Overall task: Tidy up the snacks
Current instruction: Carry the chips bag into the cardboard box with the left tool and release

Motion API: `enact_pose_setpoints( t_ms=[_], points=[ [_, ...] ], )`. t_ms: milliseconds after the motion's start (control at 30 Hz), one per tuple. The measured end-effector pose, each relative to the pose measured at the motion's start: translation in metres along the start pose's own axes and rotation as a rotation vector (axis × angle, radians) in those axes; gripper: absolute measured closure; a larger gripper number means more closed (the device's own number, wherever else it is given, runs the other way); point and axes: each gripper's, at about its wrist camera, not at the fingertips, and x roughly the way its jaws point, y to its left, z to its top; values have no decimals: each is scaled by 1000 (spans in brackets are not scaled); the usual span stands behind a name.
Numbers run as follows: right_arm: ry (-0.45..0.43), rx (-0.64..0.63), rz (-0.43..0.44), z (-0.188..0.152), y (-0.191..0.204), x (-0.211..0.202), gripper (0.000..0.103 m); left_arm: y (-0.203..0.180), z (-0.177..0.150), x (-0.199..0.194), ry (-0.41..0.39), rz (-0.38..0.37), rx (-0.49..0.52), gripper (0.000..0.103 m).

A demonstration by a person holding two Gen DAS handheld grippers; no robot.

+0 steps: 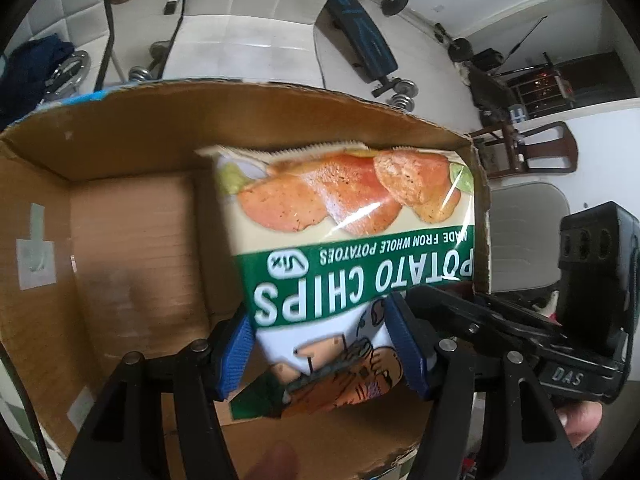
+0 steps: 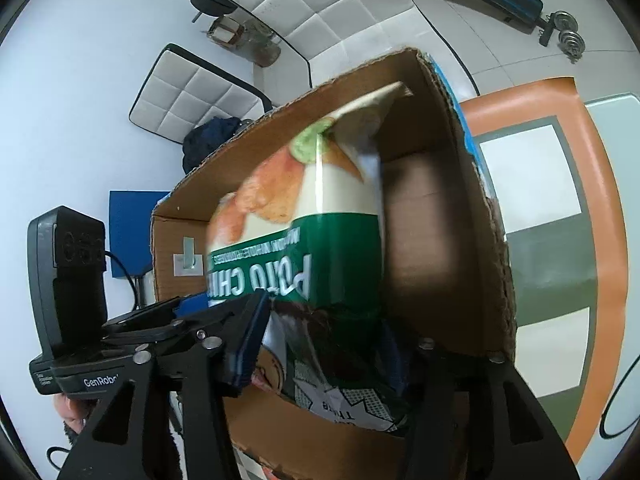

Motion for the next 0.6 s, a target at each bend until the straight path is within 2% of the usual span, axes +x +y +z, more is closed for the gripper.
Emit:
enact_pose_setpoints(
  t_ms=[100,233,367,400,467,533,600],
  points=[
    [-8,-6,-27,-7,1,-6,33,-1,-7,-12,-14,28,10,42],
    [-31,10,-51,-12,3,-20,28,-4,-17,-33,-43,62,22,42],
    [-84,11,-106,-17,12,-44,19,-9,-28,-58,-79,95,36,40],
    [-100,7,-124,-19,16,-52,16,-11,-33,-67,-93,104,36,38],
    [-135,-14,-177,-26,28,-68,10,-13,-40,-83,-123,124,37,25],
    [-171,-56,-252,-38,44,-82,8,-16,-49,-99,-160,151,39,16],
    [-197,-96,-310,-51,61,-91,6,-20,-60,-115,-196,180,48,15]
  ],
)
